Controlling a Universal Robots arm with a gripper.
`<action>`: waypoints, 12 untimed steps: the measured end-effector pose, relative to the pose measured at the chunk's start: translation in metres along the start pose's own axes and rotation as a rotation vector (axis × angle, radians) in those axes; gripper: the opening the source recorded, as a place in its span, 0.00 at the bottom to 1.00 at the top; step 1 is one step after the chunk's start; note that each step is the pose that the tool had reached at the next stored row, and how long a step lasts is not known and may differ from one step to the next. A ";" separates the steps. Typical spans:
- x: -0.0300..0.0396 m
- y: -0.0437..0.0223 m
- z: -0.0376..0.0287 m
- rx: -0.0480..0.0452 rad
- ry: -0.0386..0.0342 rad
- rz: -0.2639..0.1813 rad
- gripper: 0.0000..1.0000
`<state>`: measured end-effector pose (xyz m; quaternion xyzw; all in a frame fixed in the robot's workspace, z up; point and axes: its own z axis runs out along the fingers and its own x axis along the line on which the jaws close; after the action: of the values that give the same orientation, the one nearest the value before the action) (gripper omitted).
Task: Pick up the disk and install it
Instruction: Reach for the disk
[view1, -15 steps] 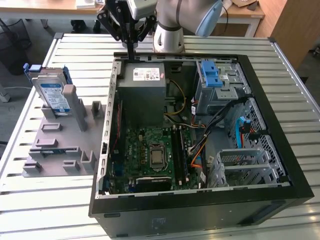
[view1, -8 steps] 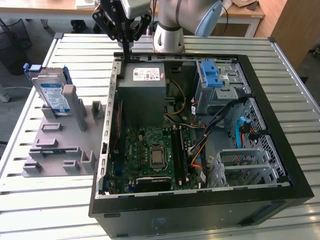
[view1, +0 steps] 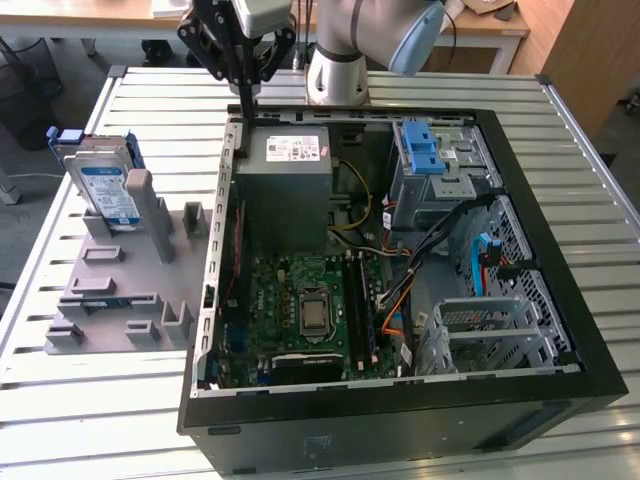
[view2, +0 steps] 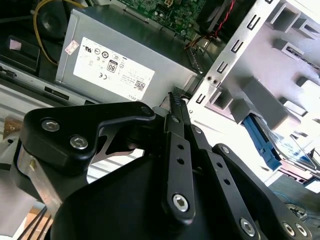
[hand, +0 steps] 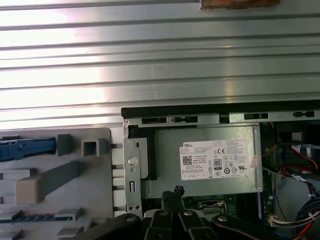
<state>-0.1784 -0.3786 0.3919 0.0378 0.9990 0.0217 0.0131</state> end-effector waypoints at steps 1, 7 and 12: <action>0.0009 -0.0001 0.0000 0.0001 0.0001 0.000 0.11; 0.0062 -0.0003 0.0004 0.0000 0.0001 0.000 0.11; 0.0101 -0.0003 0.0008 0.0000 0.0000 0.000 0.11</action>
<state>-0.1885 -0.3781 0.3909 0.0379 0.9990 0.0217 0.0131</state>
